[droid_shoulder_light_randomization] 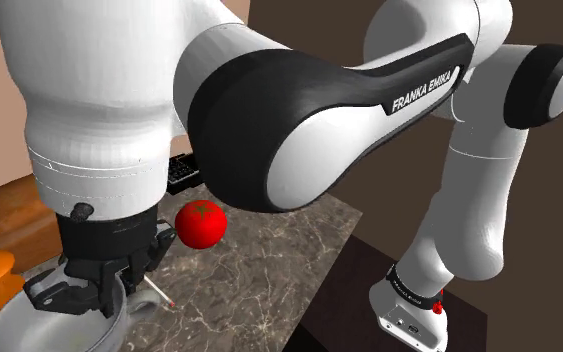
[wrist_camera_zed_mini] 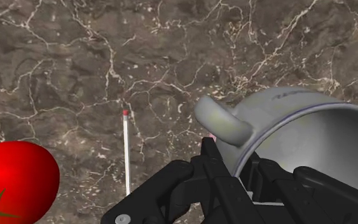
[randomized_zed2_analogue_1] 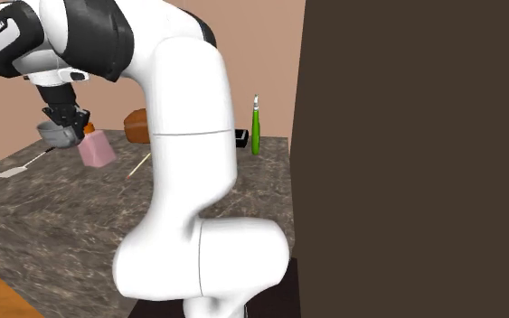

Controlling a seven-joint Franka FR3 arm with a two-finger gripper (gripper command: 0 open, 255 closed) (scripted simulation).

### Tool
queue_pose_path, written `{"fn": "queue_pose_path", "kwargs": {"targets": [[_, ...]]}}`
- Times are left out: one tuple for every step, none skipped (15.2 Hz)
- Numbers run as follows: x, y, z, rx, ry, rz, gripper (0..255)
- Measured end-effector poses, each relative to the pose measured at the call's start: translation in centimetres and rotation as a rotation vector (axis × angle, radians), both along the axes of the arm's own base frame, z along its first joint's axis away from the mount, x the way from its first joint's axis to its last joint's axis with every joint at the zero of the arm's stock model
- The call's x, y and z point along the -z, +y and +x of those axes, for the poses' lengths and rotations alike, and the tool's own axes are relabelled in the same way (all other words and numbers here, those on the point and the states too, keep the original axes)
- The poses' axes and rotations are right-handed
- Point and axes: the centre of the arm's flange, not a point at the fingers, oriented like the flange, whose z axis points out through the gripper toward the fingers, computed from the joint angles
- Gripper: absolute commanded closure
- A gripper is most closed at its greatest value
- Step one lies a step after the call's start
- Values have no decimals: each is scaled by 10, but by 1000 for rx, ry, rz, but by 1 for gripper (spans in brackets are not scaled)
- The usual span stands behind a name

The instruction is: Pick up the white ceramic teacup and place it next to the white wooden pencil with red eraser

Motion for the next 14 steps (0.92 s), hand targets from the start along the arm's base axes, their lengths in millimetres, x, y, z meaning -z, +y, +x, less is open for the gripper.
{"fn": "queue_pose_path", "kwargs": {"targets": [[0,17,0,1,0,0,255],[4,23,0,2,-1,-1,255],[8,26,0,2,-1,-1,255],[12,27,2,3,-1,-2,255],[18,28,2,3,-2,-2,255],[22,28,2,4,-2,-2,255],[27,29,2,3,-3,-1,255],[32,29,0,2,-4,1,255],[37,30,0,2,-4,1,255],[41,29,-1,2,-3,1,255],[47,28,1,3,-3,-1,255],[53,29,2,3,-3,-1,255],[59,29,2,3,-2,-2,255],[65,30,2,4,-2,-2,255]]}}
